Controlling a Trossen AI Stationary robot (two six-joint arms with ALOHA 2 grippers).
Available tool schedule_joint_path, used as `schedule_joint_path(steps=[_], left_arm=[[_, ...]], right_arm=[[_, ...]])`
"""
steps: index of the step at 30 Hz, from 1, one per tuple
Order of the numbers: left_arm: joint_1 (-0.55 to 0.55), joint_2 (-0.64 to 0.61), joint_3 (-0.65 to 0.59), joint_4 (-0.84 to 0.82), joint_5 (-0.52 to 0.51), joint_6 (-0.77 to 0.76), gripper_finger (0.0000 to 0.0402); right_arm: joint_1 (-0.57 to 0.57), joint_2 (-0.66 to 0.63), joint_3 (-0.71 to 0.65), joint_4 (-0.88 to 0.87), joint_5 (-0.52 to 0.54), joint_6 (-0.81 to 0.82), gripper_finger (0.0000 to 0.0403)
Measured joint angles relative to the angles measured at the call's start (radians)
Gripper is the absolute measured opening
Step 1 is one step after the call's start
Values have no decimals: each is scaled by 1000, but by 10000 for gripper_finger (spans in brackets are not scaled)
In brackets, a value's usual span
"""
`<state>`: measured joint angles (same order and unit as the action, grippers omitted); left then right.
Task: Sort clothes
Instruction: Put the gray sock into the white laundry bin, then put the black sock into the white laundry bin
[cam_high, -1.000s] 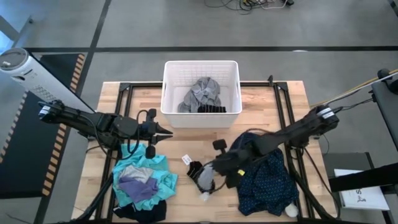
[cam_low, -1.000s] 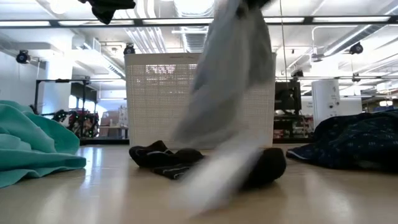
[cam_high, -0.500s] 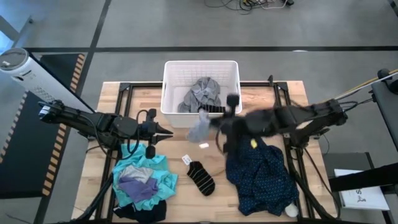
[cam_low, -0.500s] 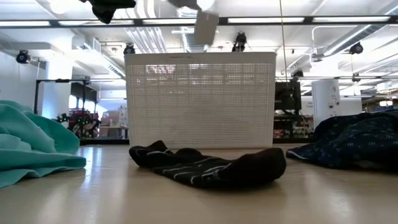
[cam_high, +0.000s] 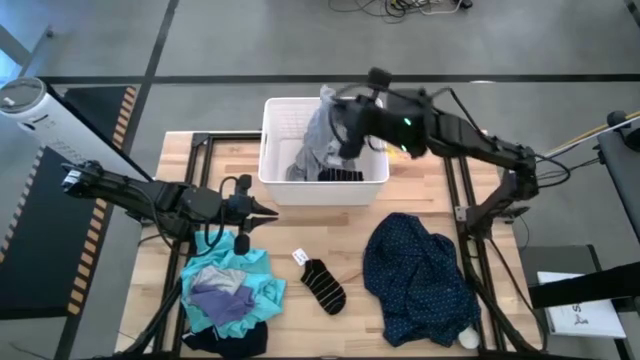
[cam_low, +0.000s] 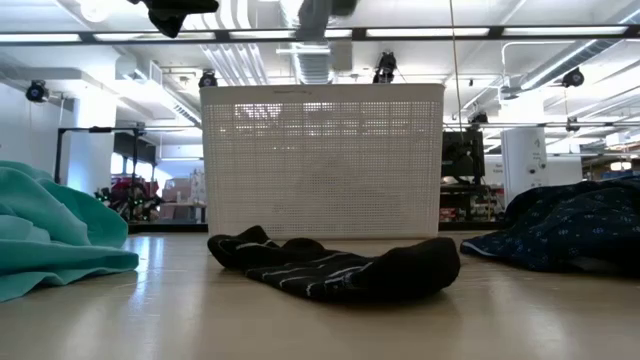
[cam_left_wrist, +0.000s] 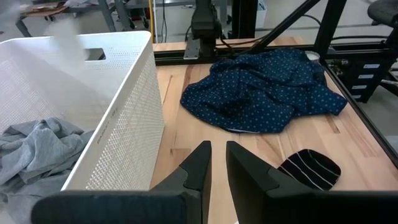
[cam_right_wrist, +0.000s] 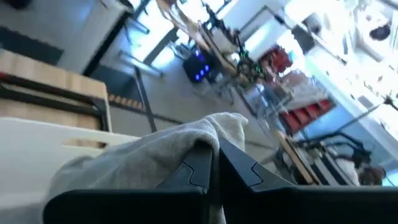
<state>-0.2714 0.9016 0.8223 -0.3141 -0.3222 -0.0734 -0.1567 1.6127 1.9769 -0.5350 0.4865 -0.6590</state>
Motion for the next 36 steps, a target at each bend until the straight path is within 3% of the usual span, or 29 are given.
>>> schedule_joint_path(steps=[13, 21, 29, 32, 36], left_arm=[[0, 0, 0, 0, 0, 0, 36], [0, 3, 0, 1, 0, 1, 36], [0, 40, 0, 0, -1, 6, 37], [0, 58, 0, 13, -2, 39, 36], [-4, 86, 0, 47, 22, 97, 36]], right_arm=[[-211, 226, 14, -378, -297, 258, 14], [-212, 301, 18, -429, -303, 298, 115], [-192, 236, 90, -491, -313, 350, 202], [-170, 197, 115, -594, -341, 410, 187], [-87, 125, 72, -668, -359, 396, 92]])
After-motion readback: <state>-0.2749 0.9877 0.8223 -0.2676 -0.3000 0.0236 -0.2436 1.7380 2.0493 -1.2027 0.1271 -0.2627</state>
